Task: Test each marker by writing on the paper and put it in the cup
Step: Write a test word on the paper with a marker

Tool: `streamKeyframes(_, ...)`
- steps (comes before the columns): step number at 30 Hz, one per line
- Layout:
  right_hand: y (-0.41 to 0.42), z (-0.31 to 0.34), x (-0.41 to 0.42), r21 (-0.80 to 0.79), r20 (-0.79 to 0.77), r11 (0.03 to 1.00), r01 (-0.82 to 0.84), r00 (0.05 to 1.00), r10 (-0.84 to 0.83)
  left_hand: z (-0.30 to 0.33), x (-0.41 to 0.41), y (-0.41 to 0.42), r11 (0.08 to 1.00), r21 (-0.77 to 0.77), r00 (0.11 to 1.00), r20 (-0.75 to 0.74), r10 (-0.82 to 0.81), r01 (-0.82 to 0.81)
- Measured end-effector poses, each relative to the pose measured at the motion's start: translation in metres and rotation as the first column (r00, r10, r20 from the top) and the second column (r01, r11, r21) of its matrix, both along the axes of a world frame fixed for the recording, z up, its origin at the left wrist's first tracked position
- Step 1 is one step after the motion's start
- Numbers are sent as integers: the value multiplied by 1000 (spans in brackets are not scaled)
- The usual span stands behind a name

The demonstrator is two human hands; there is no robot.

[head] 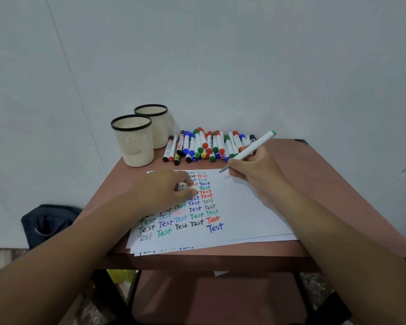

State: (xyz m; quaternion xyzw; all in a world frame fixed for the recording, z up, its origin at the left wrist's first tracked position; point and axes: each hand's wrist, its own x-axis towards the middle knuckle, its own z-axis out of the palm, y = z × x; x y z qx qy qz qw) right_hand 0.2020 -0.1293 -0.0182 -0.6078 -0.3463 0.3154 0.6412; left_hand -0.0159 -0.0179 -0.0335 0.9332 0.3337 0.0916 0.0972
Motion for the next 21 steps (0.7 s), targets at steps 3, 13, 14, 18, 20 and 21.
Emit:
streamKeyframes(3, 16, 2, -5, -9, 123, 1000, 7, 992, -6, 2, 6, 3, 999, 47, 999, 55, -1, -1)
streamKeyframes(13, 43, -18, 2, -67, 205, 998, -4, 979, 17, -9, 17, 12, 997, 53, 994, 100, 53, -59)
streamKeyframes(14, 44, -18, 2, -74, 216, 997, -10, 976, 26, -9, 18, 12, 997, 52, 993, 99, 57, -62)
streamKeyframes(18, 46, -20, 4, -76, 216, 997, -28, 975, 43, -12, 17, 15, 997, 41, 992, 112, 62, -67)
streamKeyframes(20, 47, -21, 4, -77, 221, 996, -36, 974, 52, -12, 17, 16, 998, 33, 991, 121, 54, -58)
streamKeyframes(21, 47, -22, 4, -82, 227, 996, -38, 972, 55, -12, 17, 15, 998, 27, 992, 117, 54, -58)
